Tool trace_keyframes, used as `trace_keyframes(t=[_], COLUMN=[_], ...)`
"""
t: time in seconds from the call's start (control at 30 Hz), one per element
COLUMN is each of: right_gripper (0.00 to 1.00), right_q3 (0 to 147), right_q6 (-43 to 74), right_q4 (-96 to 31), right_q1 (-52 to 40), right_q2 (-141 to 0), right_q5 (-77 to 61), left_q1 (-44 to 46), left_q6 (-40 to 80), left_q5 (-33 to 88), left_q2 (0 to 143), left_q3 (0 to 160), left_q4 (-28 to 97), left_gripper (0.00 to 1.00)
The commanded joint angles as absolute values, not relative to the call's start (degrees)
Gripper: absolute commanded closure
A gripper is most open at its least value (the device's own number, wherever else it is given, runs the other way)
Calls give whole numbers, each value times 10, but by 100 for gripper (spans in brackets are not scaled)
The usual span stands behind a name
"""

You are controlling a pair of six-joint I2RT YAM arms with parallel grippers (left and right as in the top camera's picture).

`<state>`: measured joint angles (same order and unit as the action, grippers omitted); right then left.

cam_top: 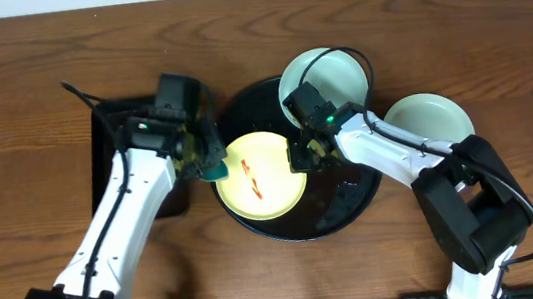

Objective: Clean dirty plates on tray and stack at the side
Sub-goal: 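Lift the yellow plate's rim with the right gripper, tilting it up, then scrub the held yellow plate with the sponge in the left gripper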

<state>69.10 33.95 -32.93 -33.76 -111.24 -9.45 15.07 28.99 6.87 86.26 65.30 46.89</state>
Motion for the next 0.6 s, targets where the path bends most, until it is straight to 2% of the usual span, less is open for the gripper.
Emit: trace_keyframes(t=[0.0,0.23,0.33,0.5,0.57], right_gripper=[99,99,99,99,99], right_q3=[686,686,686,686,686], right_q6=[358,360,360,360,360], right_q4=[-321,-320,-320,-320,-320], right_q1=[-331,-332,-336,-338,-338], right_q2=[-1126,-1126,-1126,-1126,-1126], right_q5=[-71,-71,-71,-71,-71], left_q1=[169,222,227,227,227], left_q6=[344,268,222,220,185], left_q5=[53,38,37,39,72], left_q2=[881,953,995,1056,1067], left_q3=[622,609,609,609,609], left_q4=[446,368,350,335,337], left_gripper=[93,92,92,92,93])
